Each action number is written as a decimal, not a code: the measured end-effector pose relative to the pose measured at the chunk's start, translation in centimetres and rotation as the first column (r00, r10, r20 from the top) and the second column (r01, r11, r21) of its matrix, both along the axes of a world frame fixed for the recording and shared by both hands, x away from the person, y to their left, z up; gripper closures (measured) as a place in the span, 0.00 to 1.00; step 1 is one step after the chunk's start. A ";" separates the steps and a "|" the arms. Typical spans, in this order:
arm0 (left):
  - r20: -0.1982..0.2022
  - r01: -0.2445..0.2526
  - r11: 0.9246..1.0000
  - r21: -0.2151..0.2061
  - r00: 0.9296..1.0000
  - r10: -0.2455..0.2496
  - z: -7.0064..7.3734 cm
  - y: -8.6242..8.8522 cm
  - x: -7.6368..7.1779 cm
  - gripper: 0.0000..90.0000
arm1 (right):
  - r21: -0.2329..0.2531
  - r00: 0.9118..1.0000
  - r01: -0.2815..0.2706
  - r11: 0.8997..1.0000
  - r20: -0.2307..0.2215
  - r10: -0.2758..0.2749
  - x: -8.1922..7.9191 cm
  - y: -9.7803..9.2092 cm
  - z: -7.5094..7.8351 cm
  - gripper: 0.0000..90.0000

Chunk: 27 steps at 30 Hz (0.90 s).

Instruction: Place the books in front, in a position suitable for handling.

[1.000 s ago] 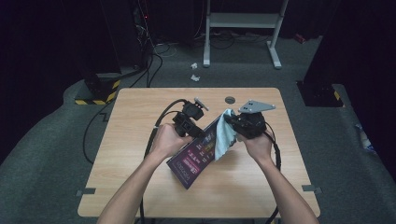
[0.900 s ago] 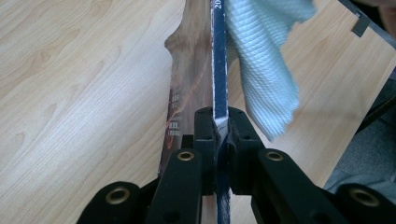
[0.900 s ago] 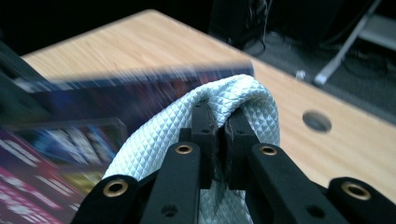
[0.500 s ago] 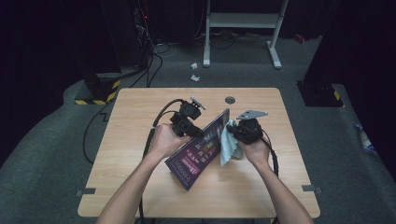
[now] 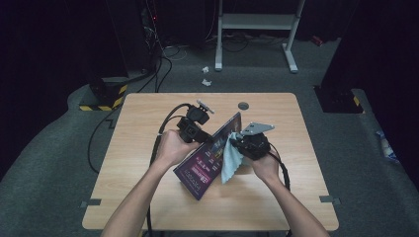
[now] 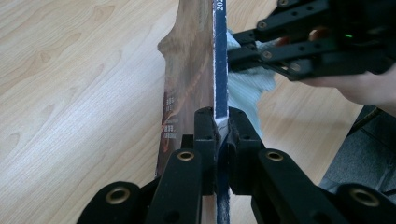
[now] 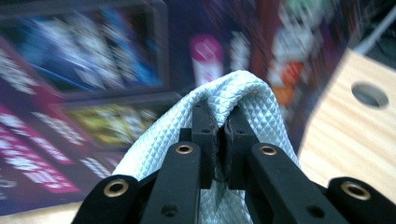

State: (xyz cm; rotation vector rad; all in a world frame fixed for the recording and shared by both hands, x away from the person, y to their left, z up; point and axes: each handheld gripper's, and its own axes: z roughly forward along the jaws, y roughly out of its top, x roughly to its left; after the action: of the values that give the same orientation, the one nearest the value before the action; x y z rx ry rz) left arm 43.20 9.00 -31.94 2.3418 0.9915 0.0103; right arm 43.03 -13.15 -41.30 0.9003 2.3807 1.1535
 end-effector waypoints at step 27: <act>0.006 -0.007 1.000 -0.025 1.000 0.007 0.4 0.4 0.0 0.93 | -0.103 1.000 -0.003 0.995 -0.026 0.000 0.3 -0.1 -4.6 0.94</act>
State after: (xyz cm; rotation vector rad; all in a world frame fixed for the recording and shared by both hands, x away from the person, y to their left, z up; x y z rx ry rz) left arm 43.20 9.44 -31.49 2.3142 0.9914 0.0084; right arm 43.37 -13.22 -45.93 0.8849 2.4374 1.0144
